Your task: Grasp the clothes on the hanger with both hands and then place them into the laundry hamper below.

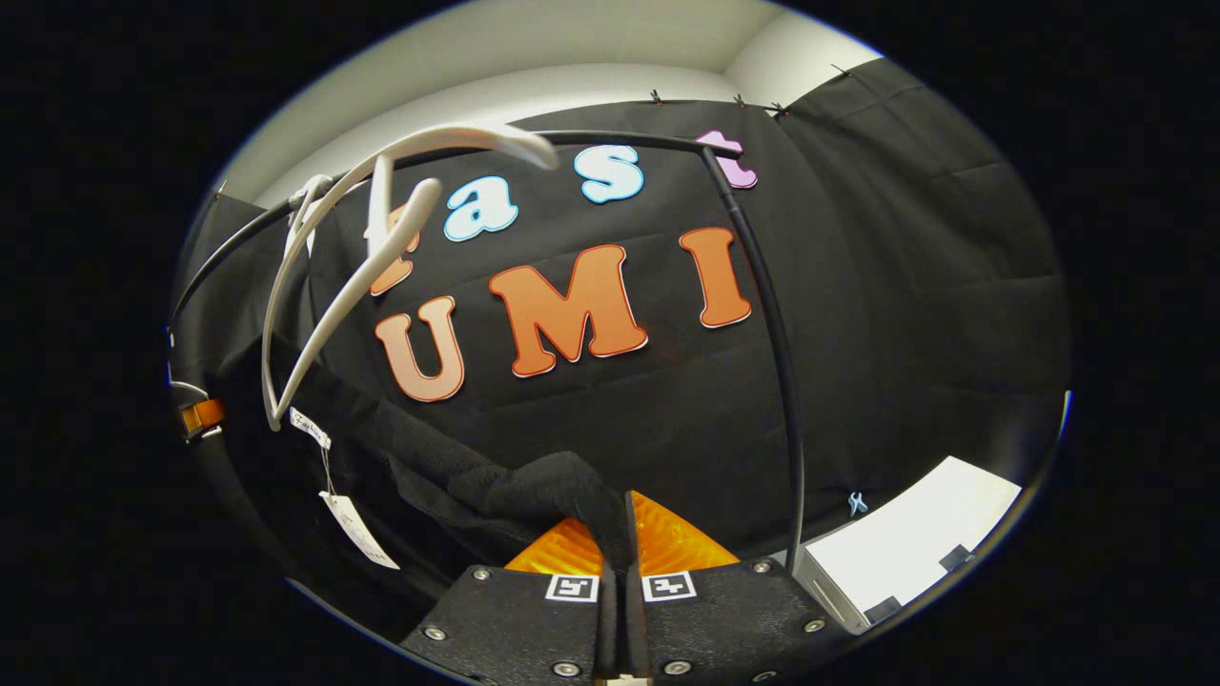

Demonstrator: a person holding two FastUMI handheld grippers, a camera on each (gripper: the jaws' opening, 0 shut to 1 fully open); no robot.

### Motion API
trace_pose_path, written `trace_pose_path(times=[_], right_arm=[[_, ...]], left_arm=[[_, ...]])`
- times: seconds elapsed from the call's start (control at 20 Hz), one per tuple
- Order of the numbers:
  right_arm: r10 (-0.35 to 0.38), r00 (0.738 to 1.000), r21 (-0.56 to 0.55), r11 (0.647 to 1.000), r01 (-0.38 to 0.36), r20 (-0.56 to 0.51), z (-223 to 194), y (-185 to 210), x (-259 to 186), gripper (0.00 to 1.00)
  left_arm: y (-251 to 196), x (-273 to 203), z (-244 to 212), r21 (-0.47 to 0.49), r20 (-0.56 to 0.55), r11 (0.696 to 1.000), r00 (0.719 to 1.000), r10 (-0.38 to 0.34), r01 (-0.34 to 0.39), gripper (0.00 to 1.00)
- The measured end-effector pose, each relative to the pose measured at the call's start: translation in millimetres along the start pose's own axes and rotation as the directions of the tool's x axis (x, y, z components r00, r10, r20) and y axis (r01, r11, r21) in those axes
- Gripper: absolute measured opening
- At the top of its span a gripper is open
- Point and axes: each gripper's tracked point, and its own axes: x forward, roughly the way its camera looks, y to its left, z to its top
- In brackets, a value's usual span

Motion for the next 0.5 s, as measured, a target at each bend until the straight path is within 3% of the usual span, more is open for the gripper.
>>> trace_pose_path(times=[0.5], right_arm=[[0.017, 0.999, -0.006, 1.000, -0.017, -0.034, -25, 30, -11, 0.02]], left_arm=[[37, -1, -10, 0.002, -0.022, 0.999, 0.999, 0.047, -0.047, 0.10]])
